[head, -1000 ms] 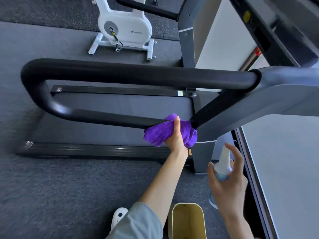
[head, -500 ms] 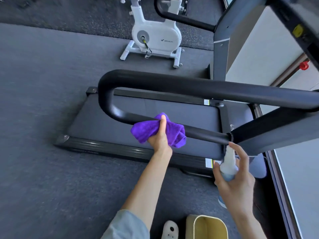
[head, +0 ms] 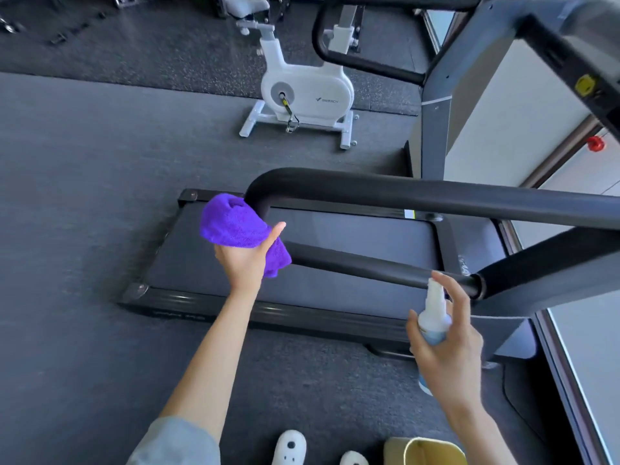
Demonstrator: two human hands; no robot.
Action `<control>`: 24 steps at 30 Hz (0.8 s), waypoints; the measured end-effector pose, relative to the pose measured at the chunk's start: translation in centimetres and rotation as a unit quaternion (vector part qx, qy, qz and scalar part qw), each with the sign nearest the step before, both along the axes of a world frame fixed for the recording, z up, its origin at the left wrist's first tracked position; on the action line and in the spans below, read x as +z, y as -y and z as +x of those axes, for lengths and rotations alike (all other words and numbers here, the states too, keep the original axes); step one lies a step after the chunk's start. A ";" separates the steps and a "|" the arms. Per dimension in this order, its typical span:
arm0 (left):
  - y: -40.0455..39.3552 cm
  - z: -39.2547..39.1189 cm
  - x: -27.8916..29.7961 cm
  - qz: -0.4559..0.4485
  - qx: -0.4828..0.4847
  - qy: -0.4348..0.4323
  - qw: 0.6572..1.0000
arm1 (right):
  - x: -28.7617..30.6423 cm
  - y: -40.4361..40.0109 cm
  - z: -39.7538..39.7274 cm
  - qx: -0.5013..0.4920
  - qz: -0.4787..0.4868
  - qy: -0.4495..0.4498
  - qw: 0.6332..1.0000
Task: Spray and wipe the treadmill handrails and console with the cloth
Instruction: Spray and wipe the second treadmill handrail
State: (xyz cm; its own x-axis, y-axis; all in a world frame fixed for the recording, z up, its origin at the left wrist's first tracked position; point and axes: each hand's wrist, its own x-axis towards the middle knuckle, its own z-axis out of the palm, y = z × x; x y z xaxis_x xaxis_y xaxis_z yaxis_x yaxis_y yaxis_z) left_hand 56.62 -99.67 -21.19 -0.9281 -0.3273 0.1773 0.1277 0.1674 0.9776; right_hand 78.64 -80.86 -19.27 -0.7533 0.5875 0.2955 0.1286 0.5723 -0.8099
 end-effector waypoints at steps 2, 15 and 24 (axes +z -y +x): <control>0.9 -0.5 0.6 -0.049 -0.048 -0.036 0.997 | 0.1 0.4 -0.1 0.000 0.003 -0.005 1.000; 1.4 -2.1 8.3 -0.180 -0.191 -0.136 0.955 | 1.4 1.2 -0.9 -0.006 0.014 -0.030 0.999; -6.7 -1.9 16.1 -0.556 -0.323 -0.275 0.715 | 2.5 0.2 0.0 -0.066 0.017 -0.048 0.997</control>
